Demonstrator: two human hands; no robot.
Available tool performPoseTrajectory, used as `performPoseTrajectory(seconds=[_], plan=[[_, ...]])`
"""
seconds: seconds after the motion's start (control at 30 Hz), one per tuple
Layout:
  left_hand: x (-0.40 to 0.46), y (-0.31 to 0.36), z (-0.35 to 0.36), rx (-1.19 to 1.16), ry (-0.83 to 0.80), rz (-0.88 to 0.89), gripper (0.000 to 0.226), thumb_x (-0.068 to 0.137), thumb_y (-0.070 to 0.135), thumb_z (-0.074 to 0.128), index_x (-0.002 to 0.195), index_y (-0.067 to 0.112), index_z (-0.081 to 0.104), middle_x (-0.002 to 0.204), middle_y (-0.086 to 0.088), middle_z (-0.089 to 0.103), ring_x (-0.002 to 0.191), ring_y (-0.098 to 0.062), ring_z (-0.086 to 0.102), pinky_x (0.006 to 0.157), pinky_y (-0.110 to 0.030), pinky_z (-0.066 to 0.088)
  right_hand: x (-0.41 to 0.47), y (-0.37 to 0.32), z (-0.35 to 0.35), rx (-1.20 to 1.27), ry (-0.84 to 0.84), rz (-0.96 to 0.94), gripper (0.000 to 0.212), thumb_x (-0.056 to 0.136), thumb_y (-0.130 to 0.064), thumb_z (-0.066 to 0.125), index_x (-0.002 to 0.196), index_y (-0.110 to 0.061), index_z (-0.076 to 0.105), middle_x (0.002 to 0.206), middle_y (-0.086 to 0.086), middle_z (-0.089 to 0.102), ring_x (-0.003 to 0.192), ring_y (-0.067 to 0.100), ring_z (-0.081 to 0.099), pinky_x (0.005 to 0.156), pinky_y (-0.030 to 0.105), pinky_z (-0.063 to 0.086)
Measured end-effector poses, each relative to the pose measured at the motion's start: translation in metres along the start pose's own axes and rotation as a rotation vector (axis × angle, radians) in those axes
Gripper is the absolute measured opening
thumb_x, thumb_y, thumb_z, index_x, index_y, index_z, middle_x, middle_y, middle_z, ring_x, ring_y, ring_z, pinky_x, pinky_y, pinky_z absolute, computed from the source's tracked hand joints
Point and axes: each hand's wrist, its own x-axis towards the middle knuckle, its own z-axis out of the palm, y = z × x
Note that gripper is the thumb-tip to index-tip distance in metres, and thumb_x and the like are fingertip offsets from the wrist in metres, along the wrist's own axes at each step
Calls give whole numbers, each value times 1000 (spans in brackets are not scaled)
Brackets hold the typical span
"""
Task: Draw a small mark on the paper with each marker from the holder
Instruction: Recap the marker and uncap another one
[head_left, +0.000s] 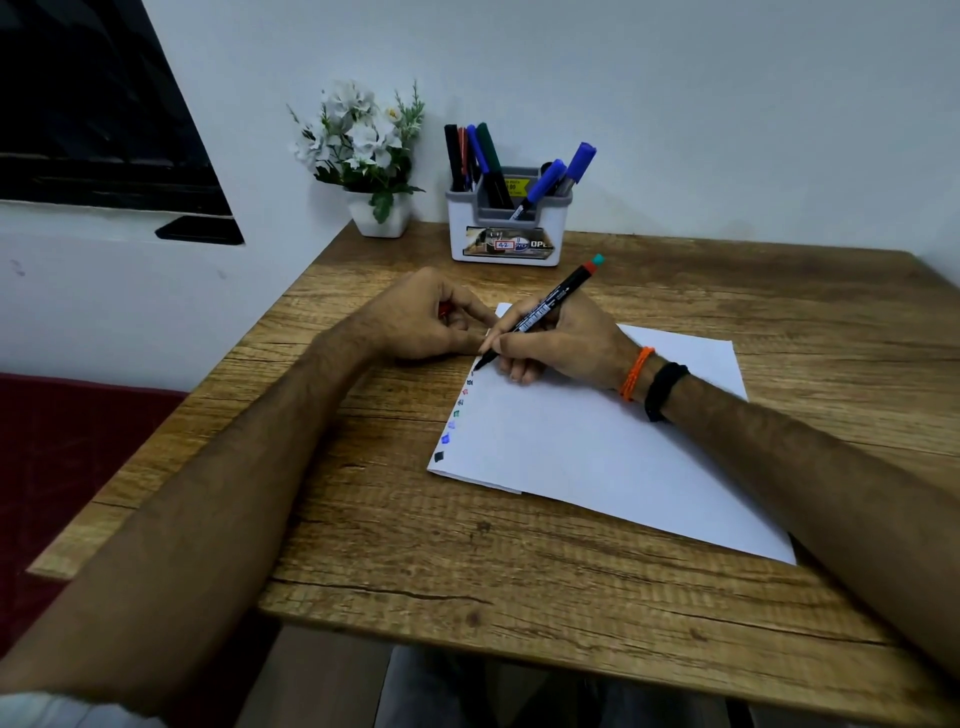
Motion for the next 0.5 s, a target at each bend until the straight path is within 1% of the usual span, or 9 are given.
performPoseTrajectory(seconds=[0.13,0.23,0.4,0.5], plan=[[0,0,0,5,3,7,25,78,24,79,99,37,72,67,2,63,59,-4,50,69,-24,45,0,-1,0,-8,-4,-7,9,88,1,64,91,5,72,70,12,71,54,12,66,53,20,55],[-1,0,0,16,5,17,25,78,25,79,99,38,72,67,2,62,58,-4,49,68,-23,44,0,0,0,5,7,-5,8,89,1,64,91,3,72,68,9,71,54,12,66,53,19,54],[-1,1,0,18,3,17,26,78,24,78,101,34,73,68,1,62,58,-4,49,67,-22,43,0,0,0,-8,-1,-8,9,89,0,64,92,4,72,69,10,71,54,12,66,53,20,54],[-1,1,0,32,7,15,26,78,24,78,101,36,72,67,2,62,58,-3,49,66,-21,43,0,1,0,-1,9,-4,9,89,1,64,91,3,73,69,11,71,54,12,66,53,19,53]])
